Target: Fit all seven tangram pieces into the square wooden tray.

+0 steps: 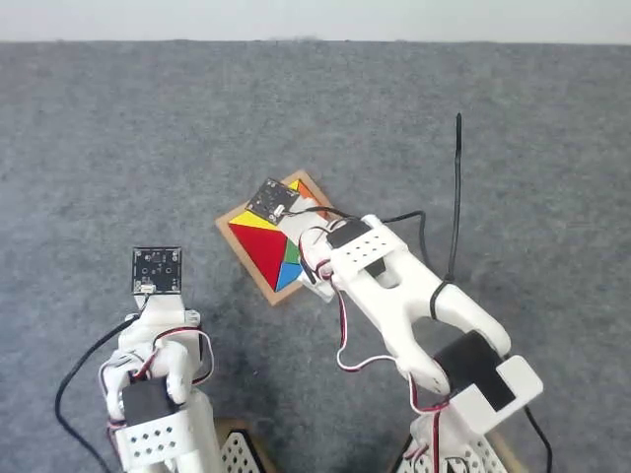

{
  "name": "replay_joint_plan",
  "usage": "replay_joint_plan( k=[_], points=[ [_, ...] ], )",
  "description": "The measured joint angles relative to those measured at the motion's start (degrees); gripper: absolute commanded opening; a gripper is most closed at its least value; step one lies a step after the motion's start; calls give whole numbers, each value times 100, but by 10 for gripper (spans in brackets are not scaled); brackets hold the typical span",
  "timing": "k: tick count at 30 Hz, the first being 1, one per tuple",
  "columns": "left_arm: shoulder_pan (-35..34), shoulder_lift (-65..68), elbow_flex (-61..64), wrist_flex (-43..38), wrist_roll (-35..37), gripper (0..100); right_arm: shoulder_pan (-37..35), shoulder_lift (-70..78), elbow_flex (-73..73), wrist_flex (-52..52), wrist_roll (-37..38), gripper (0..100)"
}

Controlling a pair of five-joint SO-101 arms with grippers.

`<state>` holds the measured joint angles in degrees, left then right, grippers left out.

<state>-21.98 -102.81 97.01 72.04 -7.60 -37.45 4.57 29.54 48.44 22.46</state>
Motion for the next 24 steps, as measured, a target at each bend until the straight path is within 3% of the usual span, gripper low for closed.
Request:
replay_joint_plan(
  k=[24],
  points=[
    [0,0,0,0,0,15,273,563,-730,-9,18,7]
  ],
)
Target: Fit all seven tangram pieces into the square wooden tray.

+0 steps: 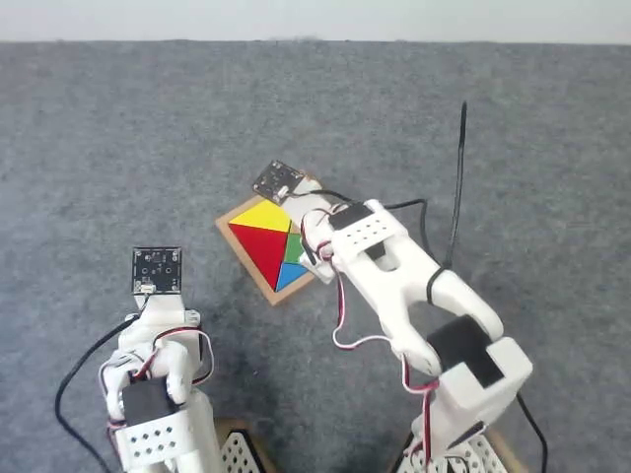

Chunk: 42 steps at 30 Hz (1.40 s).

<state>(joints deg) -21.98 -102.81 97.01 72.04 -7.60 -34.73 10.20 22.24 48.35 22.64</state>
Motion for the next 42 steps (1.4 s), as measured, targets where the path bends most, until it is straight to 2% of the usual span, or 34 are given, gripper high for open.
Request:
replay_joint_plan(
  k=[23,32,37,42],
  points=[
    [0,0,0,0,0,15,141,985,-1407,0,0,7],
    [0,0,0,0,0,15,193,545,-1582,246,-176,7],
    [0,0,0,0,0,15,826,-738,-765,360,-176,7],
    [0,0,0,0,0,15,1301,-976,554,-246,-185,7]
  ],
)
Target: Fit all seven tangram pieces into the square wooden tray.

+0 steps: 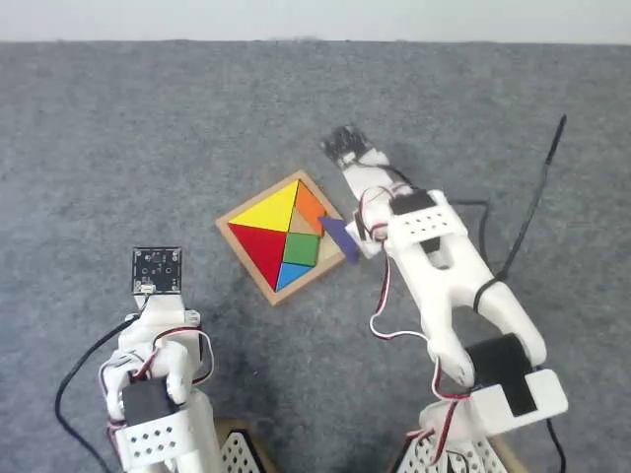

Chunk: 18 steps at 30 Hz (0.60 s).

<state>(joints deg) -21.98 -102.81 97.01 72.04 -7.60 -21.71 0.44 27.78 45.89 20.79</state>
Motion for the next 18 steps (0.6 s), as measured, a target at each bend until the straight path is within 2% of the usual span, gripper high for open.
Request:
replay_joint_plan(
  k=[18],
  points=[
    [0,0,0,0,0,15,26,624,105,-176,0,7]
  ],
)
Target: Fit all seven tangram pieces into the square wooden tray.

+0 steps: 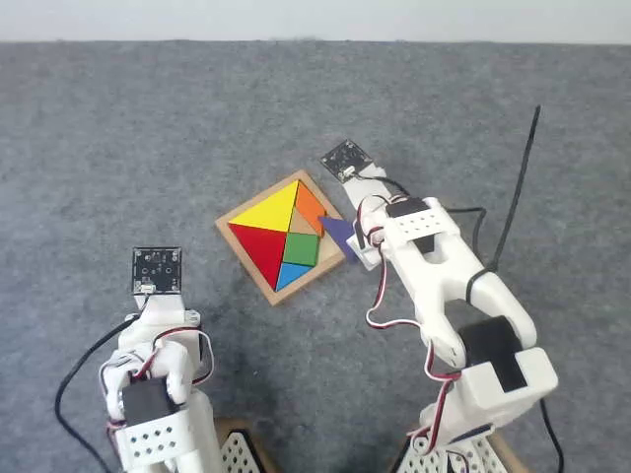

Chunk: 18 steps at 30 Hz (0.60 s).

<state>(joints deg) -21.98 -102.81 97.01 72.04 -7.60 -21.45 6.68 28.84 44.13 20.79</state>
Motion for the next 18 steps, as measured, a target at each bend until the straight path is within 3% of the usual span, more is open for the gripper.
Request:
replay_joint_plan(
  k=[18],
  points=[
    [0,0,0,0,0,15,-598,0,-35,-53,-26,7]
  ],
)
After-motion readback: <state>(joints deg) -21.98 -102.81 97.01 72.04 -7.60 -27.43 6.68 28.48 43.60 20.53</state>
